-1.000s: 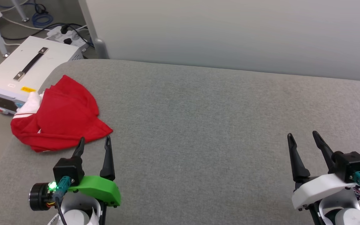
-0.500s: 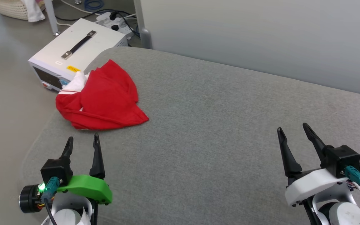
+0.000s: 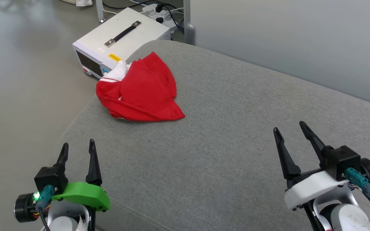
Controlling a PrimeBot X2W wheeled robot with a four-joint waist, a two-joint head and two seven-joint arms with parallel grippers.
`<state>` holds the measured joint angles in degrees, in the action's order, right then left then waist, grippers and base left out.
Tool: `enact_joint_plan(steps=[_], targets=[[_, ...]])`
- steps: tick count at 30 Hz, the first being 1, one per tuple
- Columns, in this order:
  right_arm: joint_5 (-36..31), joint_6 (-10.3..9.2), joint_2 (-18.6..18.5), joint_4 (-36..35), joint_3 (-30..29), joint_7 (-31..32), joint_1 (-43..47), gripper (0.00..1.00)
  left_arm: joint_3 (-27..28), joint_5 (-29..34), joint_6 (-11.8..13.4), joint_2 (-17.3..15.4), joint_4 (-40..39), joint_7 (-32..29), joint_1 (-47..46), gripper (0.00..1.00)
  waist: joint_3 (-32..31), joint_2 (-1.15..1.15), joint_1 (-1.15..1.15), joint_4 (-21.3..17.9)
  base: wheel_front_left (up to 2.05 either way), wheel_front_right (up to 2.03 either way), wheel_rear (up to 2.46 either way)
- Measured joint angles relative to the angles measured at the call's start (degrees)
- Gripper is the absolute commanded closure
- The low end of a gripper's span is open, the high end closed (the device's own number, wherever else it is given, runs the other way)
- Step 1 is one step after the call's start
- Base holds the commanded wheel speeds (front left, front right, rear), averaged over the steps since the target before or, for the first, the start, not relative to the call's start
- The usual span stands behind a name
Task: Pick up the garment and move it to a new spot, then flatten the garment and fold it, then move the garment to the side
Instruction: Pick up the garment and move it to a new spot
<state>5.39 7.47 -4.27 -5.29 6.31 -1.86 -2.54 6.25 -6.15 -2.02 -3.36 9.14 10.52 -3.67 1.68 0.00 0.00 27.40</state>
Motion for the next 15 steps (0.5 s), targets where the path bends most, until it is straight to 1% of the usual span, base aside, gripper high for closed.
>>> enact_joint_plan(steps=[8, 15], targets=[[0.7, 0.0, 0.0, -0.5, 1.0, -0.4, 0.0, 0.0, 1.1, 0.0, -0.7, -0.1, 1.2, 0.8, -0.2, 0.0, 0.1, 0.0, 0.0, 3.3, 0.0, 0.0, 0.0], [1.4, 0.0, 0.2, -1.0, 1.2, -1.0, -0.1, 0.0, 1.5, -0.1, -0.9, -0.1, 2.0, 1.9, -1.0, 0.0, 0.1, 0.0, 0.0, 5.5, 0.0, 0.0, 0.0]])
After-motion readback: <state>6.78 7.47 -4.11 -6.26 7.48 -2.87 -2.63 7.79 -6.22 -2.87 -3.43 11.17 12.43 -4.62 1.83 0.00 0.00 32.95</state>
